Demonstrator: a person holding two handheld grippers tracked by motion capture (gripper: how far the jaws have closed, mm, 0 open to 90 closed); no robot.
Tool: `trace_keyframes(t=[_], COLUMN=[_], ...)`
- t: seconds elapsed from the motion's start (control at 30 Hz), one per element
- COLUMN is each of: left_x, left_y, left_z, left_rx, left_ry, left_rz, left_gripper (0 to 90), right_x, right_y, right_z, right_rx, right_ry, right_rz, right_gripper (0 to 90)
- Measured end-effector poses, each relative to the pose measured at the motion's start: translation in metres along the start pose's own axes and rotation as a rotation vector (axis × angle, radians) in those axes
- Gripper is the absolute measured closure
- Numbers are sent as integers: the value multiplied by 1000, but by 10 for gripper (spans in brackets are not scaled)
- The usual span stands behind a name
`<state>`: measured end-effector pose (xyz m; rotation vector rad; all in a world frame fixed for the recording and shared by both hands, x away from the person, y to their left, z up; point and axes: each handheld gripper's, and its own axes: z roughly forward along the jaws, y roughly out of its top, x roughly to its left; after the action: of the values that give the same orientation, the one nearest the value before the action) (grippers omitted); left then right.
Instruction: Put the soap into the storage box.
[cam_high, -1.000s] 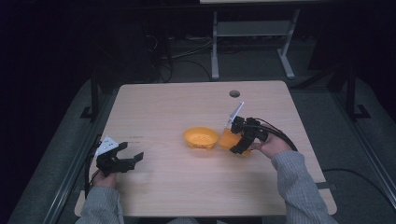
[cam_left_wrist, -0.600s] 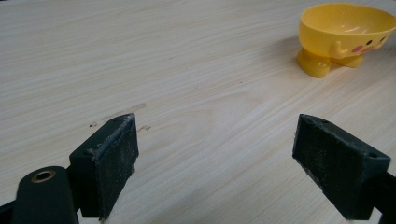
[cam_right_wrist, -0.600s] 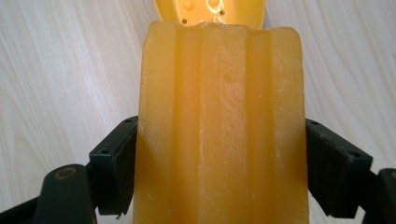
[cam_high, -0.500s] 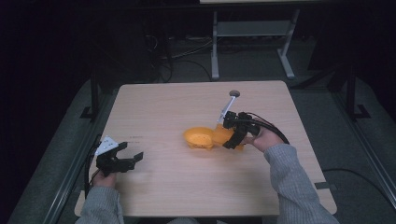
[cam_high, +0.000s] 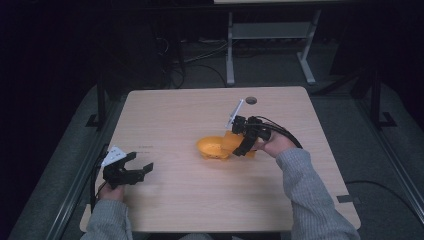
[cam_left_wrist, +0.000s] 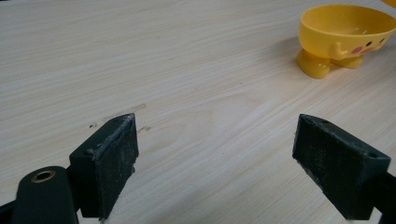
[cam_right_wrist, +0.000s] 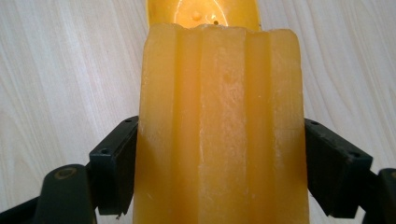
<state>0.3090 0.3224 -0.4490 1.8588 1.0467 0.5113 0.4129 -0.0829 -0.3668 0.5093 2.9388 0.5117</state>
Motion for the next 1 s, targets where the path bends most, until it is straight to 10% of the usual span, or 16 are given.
trace_keyframes(t=[1.0], left_x=[0], left_y=[0], left_z=[0], left_rx=[-2], left_ry=[-1], left_rz=[3], left_gripper=[138], right_x=[-4], right_y=[32], right_z=[19], right_rx=[5], right_ry=[39], right_rz=[-52], right_gripper=[212])
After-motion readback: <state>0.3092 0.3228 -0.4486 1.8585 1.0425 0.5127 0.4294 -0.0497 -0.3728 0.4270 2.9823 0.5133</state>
